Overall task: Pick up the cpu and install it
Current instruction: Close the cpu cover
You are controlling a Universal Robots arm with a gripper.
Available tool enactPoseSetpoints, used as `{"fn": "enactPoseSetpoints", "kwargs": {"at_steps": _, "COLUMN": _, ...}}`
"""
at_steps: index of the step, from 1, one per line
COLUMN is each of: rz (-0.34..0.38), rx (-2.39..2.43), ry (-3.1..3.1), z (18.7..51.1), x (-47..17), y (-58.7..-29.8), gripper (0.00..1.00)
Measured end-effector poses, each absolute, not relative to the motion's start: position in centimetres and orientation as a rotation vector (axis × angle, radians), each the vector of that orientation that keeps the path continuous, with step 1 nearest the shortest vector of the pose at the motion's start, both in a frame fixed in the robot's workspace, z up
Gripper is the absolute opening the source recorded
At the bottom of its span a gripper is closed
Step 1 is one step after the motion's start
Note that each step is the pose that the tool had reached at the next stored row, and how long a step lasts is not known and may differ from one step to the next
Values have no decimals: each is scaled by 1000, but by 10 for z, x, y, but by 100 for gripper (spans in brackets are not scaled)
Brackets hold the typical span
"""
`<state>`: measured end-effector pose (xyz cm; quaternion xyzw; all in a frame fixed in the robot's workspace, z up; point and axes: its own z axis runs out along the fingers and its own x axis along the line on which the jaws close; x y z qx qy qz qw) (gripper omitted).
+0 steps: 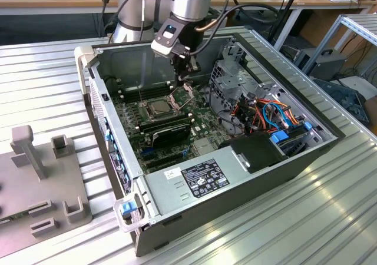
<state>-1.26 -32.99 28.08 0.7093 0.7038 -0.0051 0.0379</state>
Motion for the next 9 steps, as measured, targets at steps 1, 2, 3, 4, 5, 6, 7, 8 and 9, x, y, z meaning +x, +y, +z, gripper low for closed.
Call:
{"fn": "enactPoseSetpoints", "kwargs": {"at_steps": 1, "rz": -15, "rx": 2176, "ry": 2159, "z": 281, "x": -9, "y": -330, "gripper": 11}}
{"fn": "enactPoseSetpoints", "kwargs": {"at_steps": 2, "rz": -15, "rx": 2176, "ry": 2159, "z": 281, "x": -4, "y": -330, "gripper": 11}}
{"fn": "enactPoseSetpoints", "kwargs": {"at_steps": 3, "rz": -15, "rx": 2176, "ry": 2159, "z": 281, "x": -1, "y": -330, "gripper": 11}}
{"fn": "enactPoseSetpoints", "kwargs": {"at_steps": 4, "rz": -16, "rx": 2176, "ry": 2159, "z": 281, "x": 7, "y": -330, "gripper": 11}}
{"fn": "enactPoseSetpoints", "kwargs": {"at_steps": 5, "rz": -16, "rx": 2176, "ry": 2159, "z": 281, "x": 11, "y": -330, "gripper": 11}}
{"fn": "enactPoseSetpoints", "kwargs": {"at_steps": 6, "rz": -16, "rx": 2176, "ry": 2159, "z": 281, "x": 14, "y": -330, "gripper": 11}}
{"fn": "enactPoseSetpoints", "kwargs": {"at_steps": 7, "rz": -16, "rx": 2176, "ry": 2159, "z": 281, "x": 20, "y": -330, "gripper": 11}}
{"fn": "enactPoseSetpoints", "kwargs": {"at_steps": 8, "rz": -16, "rx": 2176, "ry": 2160, "z": 281, "x": 27, "y": -330, "gripper": 11}}
{"fn": "enactPoseSetpoints", "kwargs": {"at_steps": 9, "rz": -16, "rx": 2176, "ry": 2159, "z": 281, "x": 31, "y": -330, "gripper": 11}}
